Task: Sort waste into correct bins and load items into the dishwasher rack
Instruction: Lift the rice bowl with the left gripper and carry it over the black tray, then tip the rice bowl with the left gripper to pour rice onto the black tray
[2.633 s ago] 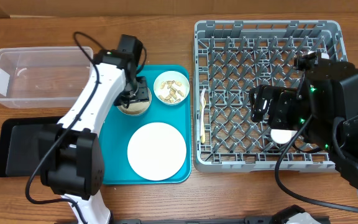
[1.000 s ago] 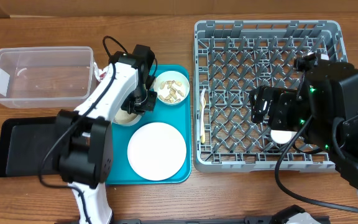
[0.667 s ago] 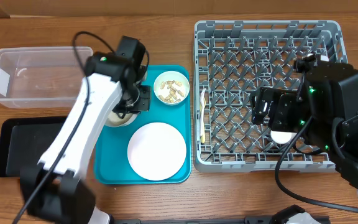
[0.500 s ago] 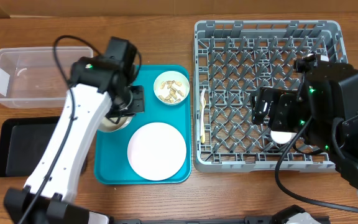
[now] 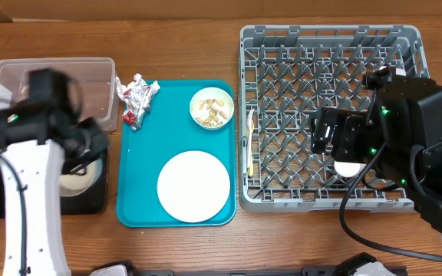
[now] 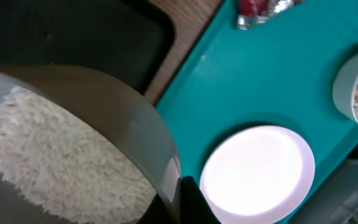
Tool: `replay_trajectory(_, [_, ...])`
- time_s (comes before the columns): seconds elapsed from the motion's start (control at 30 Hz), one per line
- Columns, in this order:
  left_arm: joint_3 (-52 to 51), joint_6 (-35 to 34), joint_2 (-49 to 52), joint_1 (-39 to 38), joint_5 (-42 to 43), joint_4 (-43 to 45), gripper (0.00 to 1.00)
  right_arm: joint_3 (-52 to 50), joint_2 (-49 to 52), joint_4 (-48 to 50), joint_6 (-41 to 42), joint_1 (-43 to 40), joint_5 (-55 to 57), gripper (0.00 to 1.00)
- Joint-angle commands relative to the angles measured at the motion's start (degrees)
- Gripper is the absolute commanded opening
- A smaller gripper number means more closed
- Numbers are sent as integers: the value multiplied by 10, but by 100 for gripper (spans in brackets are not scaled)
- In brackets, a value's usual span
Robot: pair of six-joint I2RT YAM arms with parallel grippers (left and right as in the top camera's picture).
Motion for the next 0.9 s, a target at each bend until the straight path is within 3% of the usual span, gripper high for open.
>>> replay_trajectory(0.0, [-63, 87, -14, 78, 114, 41, 4, 1, 0, -2, -3, -4, 4, 100])
replay_trajectory(0.2, [-154, 223, -14, 188, 299, 160, 4, 1, 0, -3, -3, -4, 4, 100])
replay_trajectory(0.37, [-204, 314, -14, 224, 360, 230, 4, 1, 0, -4, -3, -4, 4, 100])
replay_trajectory(0.6, [-301, 358, -14, 237, 469, 344, 4, 1, 0, -8, -3, -4, 4, 100])
replay_trajectory(0.73, [-366, 379, -14, 296, 560, 399, 4, 1, 0, -12, -3, -4, 4, 100])
replay_trajectory(0.87, [-389, 418, -14, 358, 628, 390, 4, 1, 0, -11, -3, -4, 4, 100])
